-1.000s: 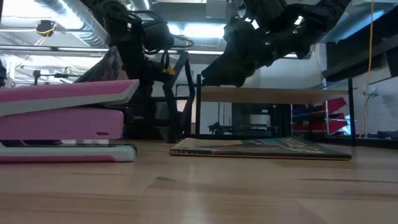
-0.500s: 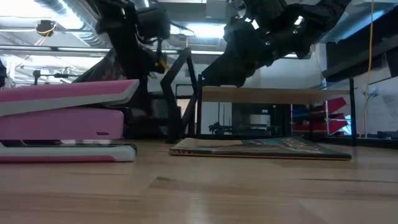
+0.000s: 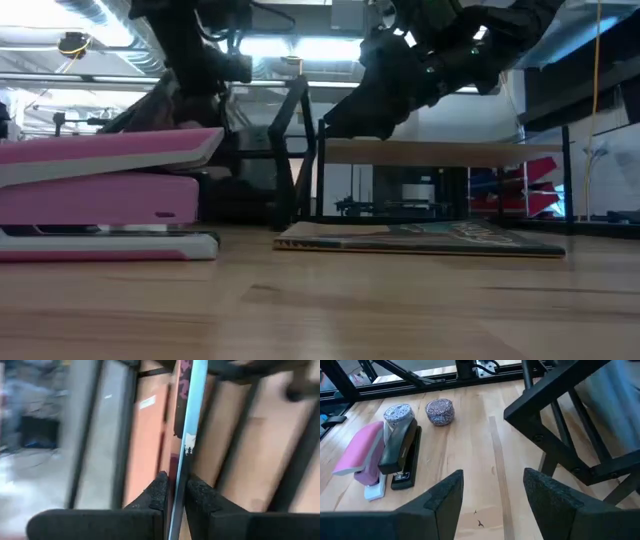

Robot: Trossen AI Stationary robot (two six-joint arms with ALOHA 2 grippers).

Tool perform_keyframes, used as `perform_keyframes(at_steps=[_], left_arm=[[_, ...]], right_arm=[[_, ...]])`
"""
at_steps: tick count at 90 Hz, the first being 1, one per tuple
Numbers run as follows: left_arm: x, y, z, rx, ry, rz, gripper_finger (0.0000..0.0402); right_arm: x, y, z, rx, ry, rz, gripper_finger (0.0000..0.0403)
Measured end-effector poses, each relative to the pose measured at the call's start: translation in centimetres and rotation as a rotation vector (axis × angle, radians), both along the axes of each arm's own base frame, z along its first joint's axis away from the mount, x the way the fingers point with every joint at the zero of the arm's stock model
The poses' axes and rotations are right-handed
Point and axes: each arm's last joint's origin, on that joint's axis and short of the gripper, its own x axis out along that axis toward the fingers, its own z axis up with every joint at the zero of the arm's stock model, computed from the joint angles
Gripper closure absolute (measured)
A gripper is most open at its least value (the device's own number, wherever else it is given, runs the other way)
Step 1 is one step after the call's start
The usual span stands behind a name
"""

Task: Stock shelves
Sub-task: Remove the brown book from the book holder

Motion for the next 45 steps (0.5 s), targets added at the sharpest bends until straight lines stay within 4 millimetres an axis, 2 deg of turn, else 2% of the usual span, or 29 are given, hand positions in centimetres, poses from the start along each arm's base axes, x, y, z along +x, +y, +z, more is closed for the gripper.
perform_keyframes(at_steps=[45], left_arm=[[1.6,0.0,-3.0,-0.179,0.065,-0.06,0.0363]], right_arm=[[0.0,0.0,0.0,-0.001,-0.001,-0.002,0.0208]])
